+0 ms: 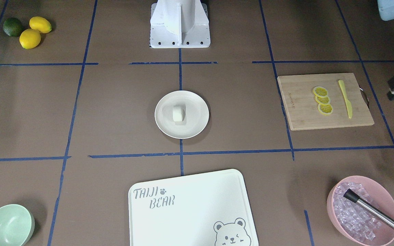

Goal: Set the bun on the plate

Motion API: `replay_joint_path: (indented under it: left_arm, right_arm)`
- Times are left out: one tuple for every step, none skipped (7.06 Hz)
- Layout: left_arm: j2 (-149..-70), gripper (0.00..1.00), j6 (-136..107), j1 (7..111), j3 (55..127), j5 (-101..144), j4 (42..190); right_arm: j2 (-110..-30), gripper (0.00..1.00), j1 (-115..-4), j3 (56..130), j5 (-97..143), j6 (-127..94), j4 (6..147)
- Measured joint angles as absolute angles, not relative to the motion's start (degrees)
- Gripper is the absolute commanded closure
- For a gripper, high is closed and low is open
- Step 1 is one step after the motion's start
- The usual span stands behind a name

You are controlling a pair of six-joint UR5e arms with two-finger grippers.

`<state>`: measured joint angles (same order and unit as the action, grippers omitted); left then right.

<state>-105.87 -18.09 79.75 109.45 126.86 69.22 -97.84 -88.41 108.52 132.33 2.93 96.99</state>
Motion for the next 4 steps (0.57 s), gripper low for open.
replay_joint_path:
  left_arm:
    - [-103.3, 0.00, -15.9, 82.6, 108.7, 127.1, 69.3]
    - [-101.6, 0.00, -12.5, 85.0, 106.7, 127.2, 69.5]
    - [-100.2, 0.00, -8.1, 88.6, 104.6, 127.3, 69.7]
    - [-98.8, 0.00, -4.4, 92.1, 103.5, 127.6, 69.7]
  right_arm:
    - [-96.8, 0.00, -88.4, 107.3, 132.2, 1.5, 96.9]
    - [-95.2, 0.00, -88.4, 105.6, 132.2, 0.9, 96.8]
    - [-94.2, 0.00, -88.4, 104.0, 132.2, 0.7, 96.4]
    - [-93.7, 0.00, -88.4, 102.5, 132.2, 0.5, 95.1]
